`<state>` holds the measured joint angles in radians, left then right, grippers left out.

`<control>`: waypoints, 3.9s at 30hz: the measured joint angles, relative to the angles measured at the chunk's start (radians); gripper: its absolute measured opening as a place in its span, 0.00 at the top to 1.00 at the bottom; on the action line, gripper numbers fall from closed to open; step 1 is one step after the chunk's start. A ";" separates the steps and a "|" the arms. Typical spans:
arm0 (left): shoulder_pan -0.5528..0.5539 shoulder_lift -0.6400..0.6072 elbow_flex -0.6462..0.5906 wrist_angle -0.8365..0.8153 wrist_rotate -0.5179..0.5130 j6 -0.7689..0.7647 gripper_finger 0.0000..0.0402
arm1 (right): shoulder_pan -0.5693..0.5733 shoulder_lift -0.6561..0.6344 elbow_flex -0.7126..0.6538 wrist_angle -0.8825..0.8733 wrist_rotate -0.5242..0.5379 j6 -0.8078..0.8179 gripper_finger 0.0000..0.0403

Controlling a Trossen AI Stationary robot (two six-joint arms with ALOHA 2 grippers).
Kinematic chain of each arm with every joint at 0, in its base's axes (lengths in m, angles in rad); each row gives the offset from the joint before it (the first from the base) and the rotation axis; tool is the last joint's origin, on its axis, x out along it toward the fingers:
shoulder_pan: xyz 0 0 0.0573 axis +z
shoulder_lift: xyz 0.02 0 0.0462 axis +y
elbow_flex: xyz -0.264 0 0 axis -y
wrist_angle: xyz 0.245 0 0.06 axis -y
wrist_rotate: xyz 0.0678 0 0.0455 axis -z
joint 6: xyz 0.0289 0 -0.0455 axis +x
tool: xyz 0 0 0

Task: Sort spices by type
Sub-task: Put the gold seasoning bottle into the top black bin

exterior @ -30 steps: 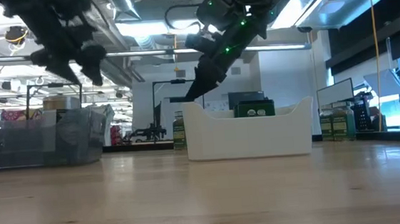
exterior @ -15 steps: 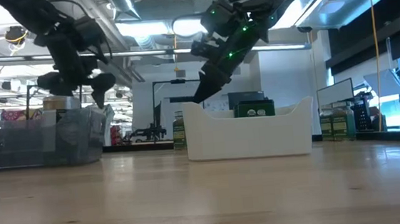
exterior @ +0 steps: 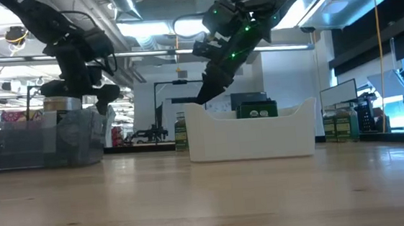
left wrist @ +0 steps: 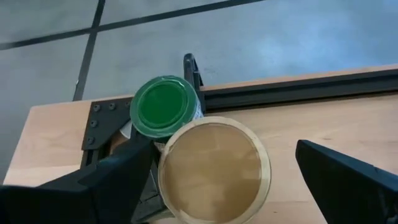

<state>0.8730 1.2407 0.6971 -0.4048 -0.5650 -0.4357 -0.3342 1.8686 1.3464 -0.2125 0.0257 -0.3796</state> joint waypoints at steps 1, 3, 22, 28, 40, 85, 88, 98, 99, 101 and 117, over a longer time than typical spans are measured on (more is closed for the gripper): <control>0.000 0.000 0.000 0.000 0.000 -0.001 0.03 | 0.000 0.000 0.000 0.001 0.000 -0.004 0.07; 0.000 0.000 0.000 -0.001 0.000 -0.001 0.03 | 0.000 -0.001 0.000 0.001 0.000 -0.015 0.07; -0.011 0.000 0.000 -0.037 0.078 0.077 0.03 | 0.000 -0.001 0.000 0.033 -0.011 -0.021 0.07; -0.011 0.000 0.000 -0.050 0.131 0.098 0.03 | 0.000 -0.001 0.000 0.037 -0.011 -0.022 0.07; -0.010 0.000 -0.012 0.054 0.158 0.125 0.03 | 0.000 -0.001 0.000 0.038 -0.022 -0.035 0.07; -0.058 0.070 0.005 0.023 0.174 0.220 0.31 | 0.000 -0.001 0.000 -0.009 -0.045 0.014 0.07; -0.104 0.032 0.030 -0.049 0.178 0.224 0.32 | 0.000 -0.001 0.000 -0.028 -0.045 0.015 0.07; -0.251 -0.169 0.129 -0.263 0.179 0.184 0.32 | 0.000 -0.001 0.000 -0.025 -0.045 -0.005 0.07; -0.264 -0.189 0.129 -0.276 0.179 0.179 0.32 | 0.000 -0.001 0.000 -0.025 -0.045 -0.015 0.07; -0.286 -0.229 0.129 -0.276 0.181 0.171 0.32 | 0.000 -0.001 0.000 -0.018 -0.045 -0.031 0.07; -0.449 -0.465 0.129 -0.355 0.482 0.080 0.32 | 0.001 -0.001 0.000 0.013 -0.149 -0.024 0.07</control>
<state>0.4240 0.7755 0.8257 -0.7603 -0.0831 -0.3561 -0.3332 1.8679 1.3464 -0.1991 -0.1228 -0.4038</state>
